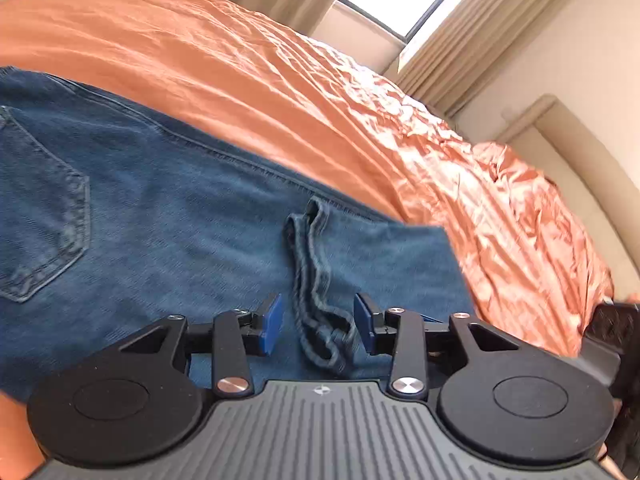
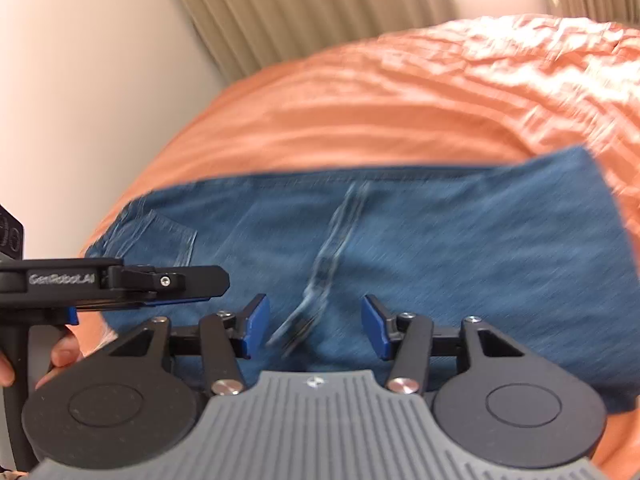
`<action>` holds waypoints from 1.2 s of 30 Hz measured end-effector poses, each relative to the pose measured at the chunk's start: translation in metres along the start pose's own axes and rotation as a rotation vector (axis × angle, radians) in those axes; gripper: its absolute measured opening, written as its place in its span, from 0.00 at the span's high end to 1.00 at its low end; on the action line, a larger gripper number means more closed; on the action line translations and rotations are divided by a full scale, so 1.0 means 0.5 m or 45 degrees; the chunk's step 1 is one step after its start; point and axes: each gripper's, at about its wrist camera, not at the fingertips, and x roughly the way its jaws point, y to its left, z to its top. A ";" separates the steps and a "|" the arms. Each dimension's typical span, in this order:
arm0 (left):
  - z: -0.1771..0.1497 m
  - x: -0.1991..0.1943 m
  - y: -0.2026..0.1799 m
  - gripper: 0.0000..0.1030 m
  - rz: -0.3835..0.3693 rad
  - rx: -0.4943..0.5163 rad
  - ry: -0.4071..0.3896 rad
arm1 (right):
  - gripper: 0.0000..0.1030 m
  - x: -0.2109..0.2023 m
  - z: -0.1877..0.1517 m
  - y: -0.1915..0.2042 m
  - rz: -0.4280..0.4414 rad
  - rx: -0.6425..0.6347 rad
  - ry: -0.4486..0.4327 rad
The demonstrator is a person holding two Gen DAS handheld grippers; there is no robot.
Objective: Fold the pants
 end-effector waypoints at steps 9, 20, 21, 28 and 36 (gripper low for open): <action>0.050 0.164 0.017 0.49 0.023 -0.135 0.009 | 0.53 -0.055 0.024 -0.169 -0.177 0.124 -0.178; 0.060 0.168 -0.034 0.95 0.061 -0.002 -0.154 | 0.68 -0.070 0.053 -0.305 -0.314 0.310 -0.189; 0.064 0.149 -0.057 0.95 0.045 0.039 -0.199 | 0.73 -0.078 0.054 -0.313 -0.327 0.315 -0.201; 0.095 0.124 -0.114 0.95 0.194 0.198 -0.278 | 0.96 -0.076 0.077 -0.343 -0.342 0.364 -0.293; 0.077 0.228 -0.026 0.95 0.289 0.142 -0.098 | 1.00 0.028 0.128 -0.345 -0.334 0.272 -0.250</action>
